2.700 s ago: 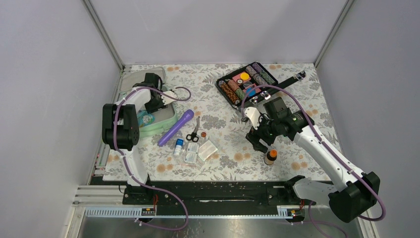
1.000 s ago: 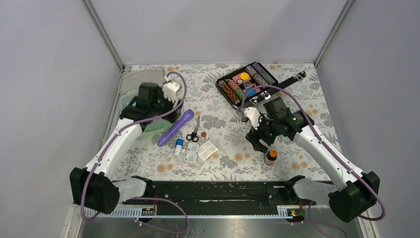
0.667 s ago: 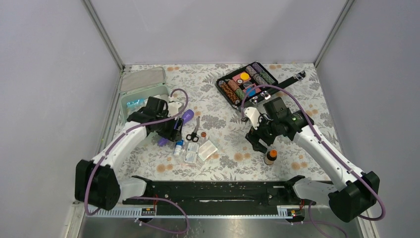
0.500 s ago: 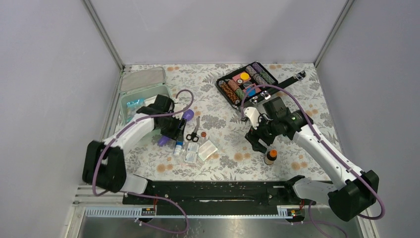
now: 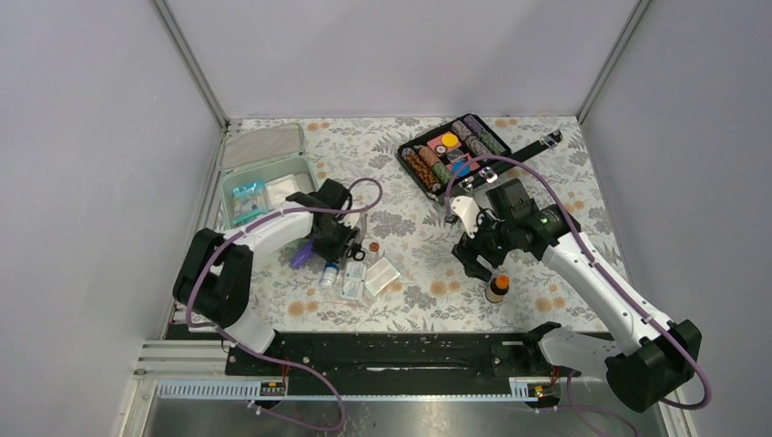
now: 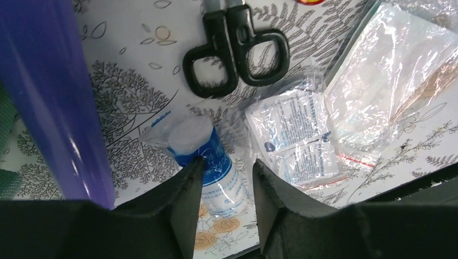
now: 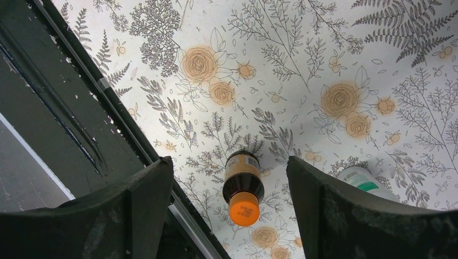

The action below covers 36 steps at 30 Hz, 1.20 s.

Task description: Organize the medicine kit

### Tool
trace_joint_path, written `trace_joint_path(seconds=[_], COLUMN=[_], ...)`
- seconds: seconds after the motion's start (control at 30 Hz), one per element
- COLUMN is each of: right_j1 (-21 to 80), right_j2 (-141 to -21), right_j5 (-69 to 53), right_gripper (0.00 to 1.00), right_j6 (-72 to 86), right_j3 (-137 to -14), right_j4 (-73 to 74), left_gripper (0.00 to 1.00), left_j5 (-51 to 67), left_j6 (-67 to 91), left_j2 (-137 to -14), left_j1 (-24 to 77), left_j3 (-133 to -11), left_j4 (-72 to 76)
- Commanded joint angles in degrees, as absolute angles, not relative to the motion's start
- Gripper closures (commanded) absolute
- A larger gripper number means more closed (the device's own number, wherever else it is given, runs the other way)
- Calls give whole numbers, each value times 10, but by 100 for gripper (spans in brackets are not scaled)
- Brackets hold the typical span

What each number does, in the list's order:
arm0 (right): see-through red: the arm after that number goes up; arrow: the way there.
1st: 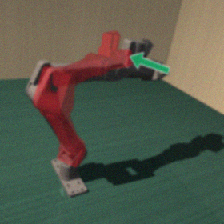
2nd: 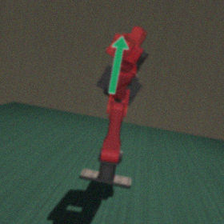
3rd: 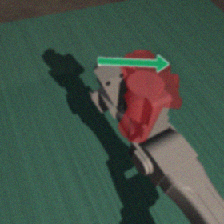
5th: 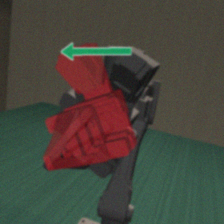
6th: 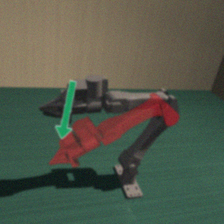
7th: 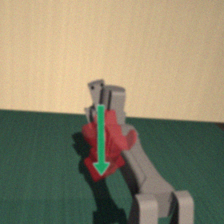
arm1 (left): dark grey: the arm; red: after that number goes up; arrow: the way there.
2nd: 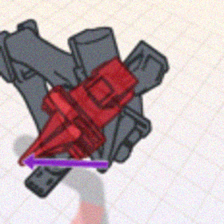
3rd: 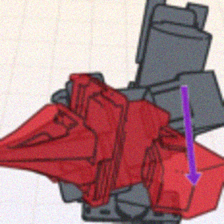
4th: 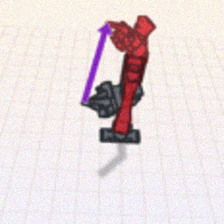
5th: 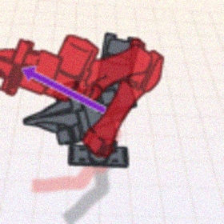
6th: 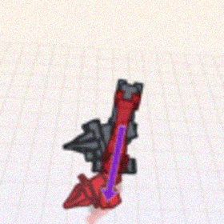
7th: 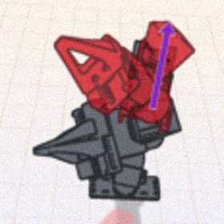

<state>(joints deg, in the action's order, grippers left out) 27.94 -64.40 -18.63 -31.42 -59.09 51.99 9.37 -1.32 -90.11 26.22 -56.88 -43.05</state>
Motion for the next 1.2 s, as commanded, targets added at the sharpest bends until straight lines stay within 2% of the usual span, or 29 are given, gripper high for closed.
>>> trace_joint_path(seconds=[0.0,0.07,0.2,0.33,0.37,0.43,0.47,0.6,0.73,0.83,1.0,1.17], right_j1=[276,276,276,276,276,276,276,276,276,276,276,274], right_j2=[-641,-646,-651,-651,-652,-652,-653,-652,-646,-632,-609,-595], right_j5=[-177,-176,-181,-183,-183,-184,-186,-186,-185,-179,-169,-165], right_gripper=[17,17,17,17,17,17,17,17,17,17,17,17], right_j6=[-325,-329,-331,-329,-329,-329,-328,-327,-329,-331,-336,-334], right_j3=[-613,-617,-619,-616,-616,-614,-613,-610,-602,-591,-564,-552], right_j4=[522,521,520,521,521,520,521,516,514,513,512,512], left_gripper=[64,63,57,57,55,37,33,31,36,54,78,77], left_j5=[40,23,3,12,15,3,-11,-27,-30,-17,-8,-15], left_j6=[11,22,11,-12,-15,-13,-11,-10,-2,-2,-4,-12], left_j2=[-924,-930,-938,-909,-895,-870,-862,-880,-955,-997,-990,-926], left_j1=[284,285,285,286,288,292,292,291,290,291,291,286], left_j3=[-593,-595,-596,-590,-588,-583,-581,-587,-612,-626,-625,-626], left_j4=[-439,-440,-437,-443,-446,-450,-454,-469,-487,-500,-504,-524])
